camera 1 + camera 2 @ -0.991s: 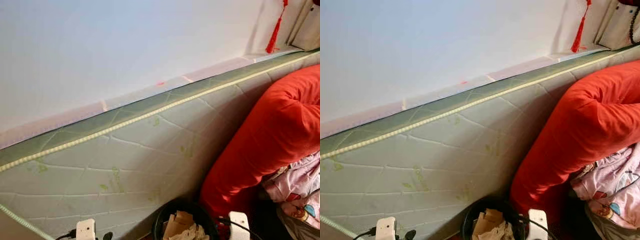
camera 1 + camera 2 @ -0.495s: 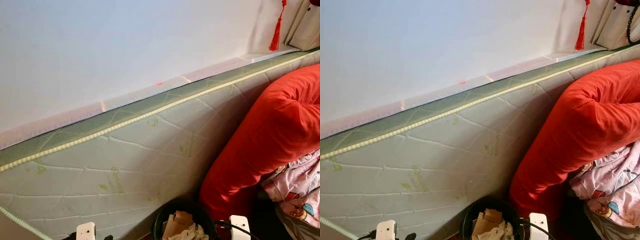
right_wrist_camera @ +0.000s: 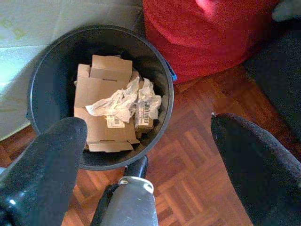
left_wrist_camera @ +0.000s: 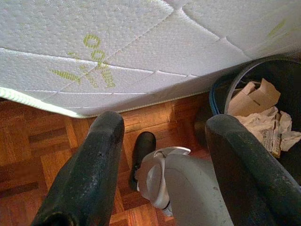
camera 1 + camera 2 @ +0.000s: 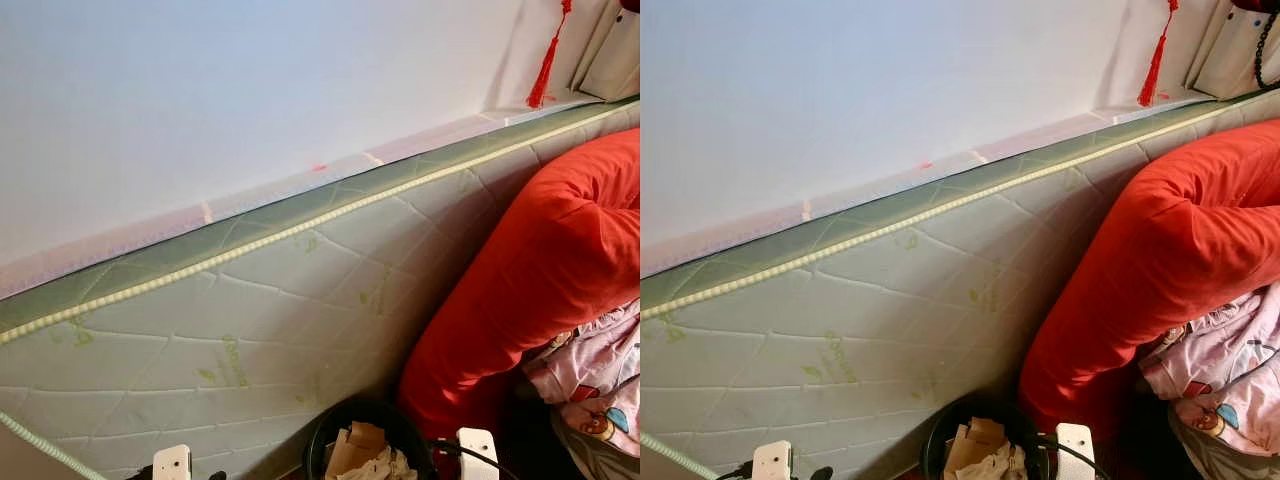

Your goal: Clean up the room

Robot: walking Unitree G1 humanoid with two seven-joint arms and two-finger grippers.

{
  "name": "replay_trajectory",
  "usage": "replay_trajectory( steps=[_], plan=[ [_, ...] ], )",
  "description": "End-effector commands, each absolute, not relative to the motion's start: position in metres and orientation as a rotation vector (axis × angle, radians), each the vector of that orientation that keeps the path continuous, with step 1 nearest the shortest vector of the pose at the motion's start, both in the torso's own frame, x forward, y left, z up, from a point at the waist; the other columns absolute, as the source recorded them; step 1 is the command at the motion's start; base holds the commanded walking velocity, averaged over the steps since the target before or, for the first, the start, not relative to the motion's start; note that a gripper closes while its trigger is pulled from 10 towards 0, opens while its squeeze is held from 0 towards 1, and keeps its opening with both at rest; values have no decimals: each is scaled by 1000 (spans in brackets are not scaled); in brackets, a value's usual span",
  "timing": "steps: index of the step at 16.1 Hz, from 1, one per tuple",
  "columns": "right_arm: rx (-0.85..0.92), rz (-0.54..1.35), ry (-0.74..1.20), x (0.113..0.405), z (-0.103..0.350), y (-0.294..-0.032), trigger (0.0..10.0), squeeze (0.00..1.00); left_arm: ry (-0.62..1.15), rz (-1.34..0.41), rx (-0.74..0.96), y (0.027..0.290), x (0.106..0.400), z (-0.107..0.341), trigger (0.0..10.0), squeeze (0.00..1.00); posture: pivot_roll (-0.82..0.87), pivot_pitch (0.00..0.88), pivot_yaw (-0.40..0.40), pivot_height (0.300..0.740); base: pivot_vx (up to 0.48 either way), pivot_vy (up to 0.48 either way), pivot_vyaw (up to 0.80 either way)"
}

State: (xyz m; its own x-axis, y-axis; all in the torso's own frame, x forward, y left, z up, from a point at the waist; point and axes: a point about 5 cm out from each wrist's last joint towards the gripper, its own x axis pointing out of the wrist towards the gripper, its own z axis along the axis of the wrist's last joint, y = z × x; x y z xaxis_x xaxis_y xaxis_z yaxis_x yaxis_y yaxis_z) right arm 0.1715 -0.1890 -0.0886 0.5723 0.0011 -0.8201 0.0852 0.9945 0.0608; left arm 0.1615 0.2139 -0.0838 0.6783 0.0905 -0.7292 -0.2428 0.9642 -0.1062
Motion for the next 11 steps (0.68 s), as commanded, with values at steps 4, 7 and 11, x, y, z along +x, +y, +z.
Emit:
replay_trajectory(
  steps=[4, 7, 11],
  plan=[
    [101, -68, 973, 167, -89, -202, 10000, 0, 804, 197, -198, 215, 160, -84, 10000, 0, 171, 0, -21, 740, -262, 0, 0],
    [98, -76, 971, 165, -88, -211, 10000, 0, 803, 194, -201, 214, 161, -84, 10000, 0, 170, 0, -23, 740, -268, 0, 0],
    [99, -64, 973, 164, -89, -206, 10000, 0, 801, 196, -202, 213, 162, -84, 10000, 0, 171, 0, -25, 740, -269, 0, 0]
  ],
)
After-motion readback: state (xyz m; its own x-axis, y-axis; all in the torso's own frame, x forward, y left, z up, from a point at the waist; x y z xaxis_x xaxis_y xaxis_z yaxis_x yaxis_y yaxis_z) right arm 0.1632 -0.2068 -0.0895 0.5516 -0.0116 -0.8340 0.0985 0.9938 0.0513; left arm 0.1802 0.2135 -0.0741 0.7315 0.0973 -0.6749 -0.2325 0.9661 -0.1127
